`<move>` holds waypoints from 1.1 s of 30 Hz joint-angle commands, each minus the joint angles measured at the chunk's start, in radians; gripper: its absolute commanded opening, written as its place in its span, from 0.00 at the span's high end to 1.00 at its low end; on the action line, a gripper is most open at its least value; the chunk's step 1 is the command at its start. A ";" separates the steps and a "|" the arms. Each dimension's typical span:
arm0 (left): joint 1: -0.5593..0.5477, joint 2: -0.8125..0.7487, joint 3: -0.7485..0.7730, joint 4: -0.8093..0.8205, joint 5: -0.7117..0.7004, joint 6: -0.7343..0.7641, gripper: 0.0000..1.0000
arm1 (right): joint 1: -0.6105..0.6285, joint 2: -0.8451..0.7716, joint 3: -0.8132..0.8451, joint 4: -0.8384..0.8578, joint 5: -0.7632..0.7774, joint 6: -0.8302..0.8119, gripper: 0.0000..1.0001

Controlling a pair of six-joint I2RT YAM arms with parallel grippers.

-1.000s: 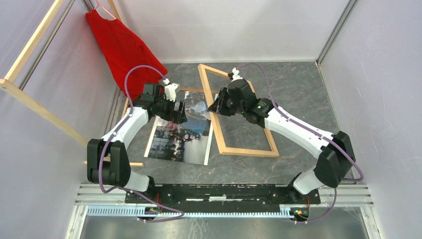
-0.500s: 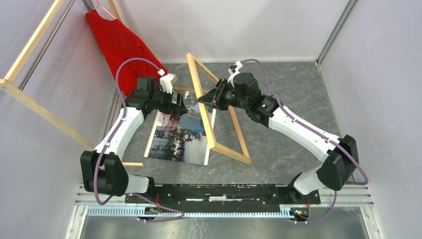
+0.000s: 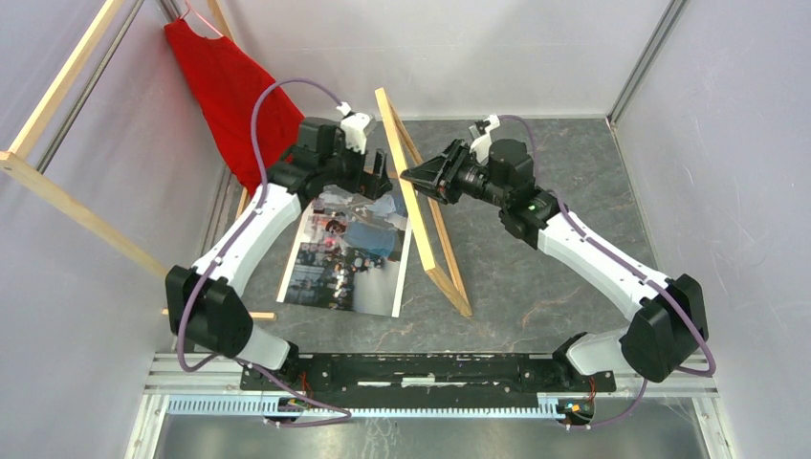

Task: Put the photo into the frame
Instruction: Turn over the photo frame at the center of the board.

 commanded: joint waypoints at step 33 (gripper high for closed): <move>-0.223 0.408 0.540 0.000 -0.147 -0.016 0.00 | -0.163 0.069 0.592 -0.918 0.177 -0.872 0.45</move>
